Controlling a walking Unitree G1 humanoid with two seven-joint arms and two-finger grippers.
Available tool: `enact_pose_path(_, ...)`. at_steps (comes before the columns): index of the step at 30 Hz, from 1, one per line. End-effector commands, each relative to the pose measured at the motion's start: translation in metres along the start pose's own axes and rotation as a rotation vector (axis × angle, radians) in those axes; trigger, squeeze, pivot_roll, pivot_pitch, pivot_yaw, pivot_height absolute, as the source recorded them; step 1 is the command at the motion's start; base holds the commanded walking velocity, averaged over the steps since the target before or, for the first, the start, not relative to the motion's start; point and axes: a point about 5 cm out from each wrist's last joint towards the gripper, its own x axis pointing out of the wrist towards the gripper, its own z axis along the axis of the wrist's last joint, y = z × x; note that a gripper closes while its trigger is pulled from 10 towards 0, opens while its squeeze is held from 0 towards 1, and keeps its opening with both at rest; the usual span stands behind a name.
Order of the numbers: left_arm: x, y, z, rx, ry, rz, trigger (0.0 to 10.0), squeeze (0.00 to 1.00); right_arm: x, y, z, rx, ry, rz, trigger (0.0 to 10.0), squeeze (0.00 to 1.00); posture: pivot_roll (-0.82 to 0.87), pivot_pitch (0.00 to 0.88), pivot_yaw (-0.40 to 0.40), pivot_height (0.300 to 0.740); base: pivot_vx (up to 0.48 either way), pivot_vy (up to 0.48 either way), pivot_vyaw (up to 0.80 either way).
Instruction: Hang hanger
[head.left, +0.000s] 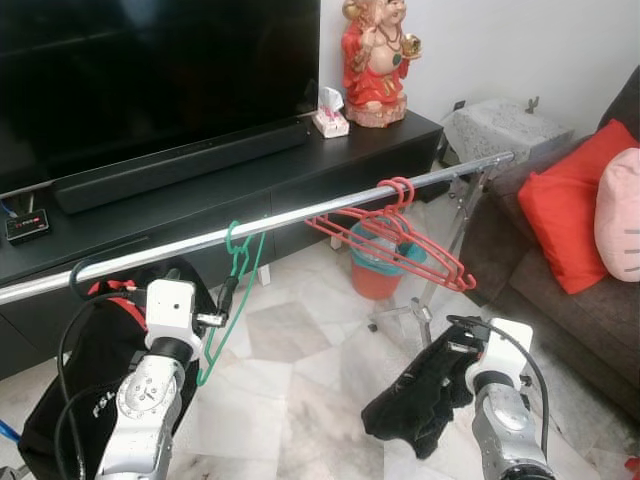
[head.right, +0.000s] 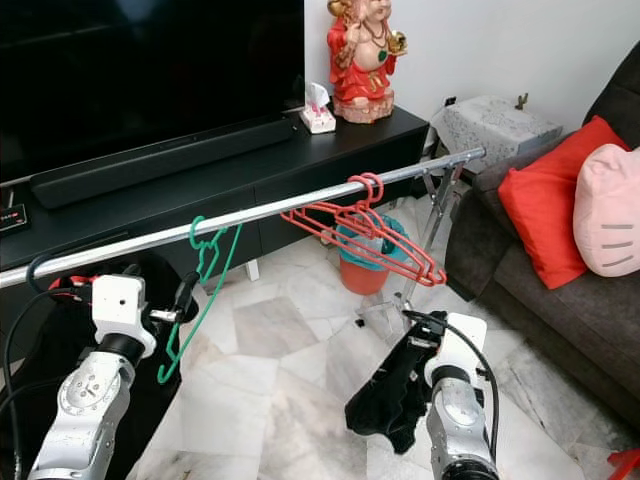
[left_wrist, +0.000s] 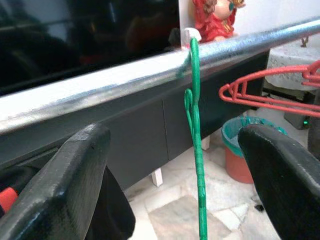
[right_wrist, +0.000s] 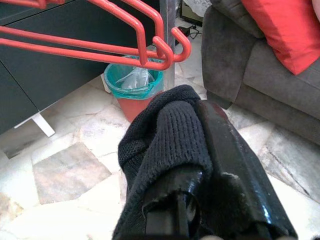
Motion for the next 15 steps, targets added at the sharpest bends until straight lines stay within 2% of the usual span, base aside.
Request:
enact_pose_path(1,-0.002,-0.001,-0.005,0.005,0.040,-0.017,10.0,0.00,0.000,-0.001,-0.003,-0.008,0.016,-0.013,10.0,0.00,0.06,0.000,-0.018,0.740,0.000,0.000,0.00)
enact_pose_path(7,0.001,0.002,-0.013,0.040,0.102,-0.019,10.0,0.00,-0.001,0.000,-0.003,0.002,0.014,-0.014,10.0,0.00,0.06,0.000,-0.014,0.740,0.000,0.000,0.00)
enact_pose_path(15,0.025,-0.006,-0.004,0.028,0.100,-0.086,10.0,0.00,0.000,0.000,-0.001,0.004,0.011,-0.010,10.0,0.00,0.07,0.000,-0.022,0.740,0.000,0.000,0.00)
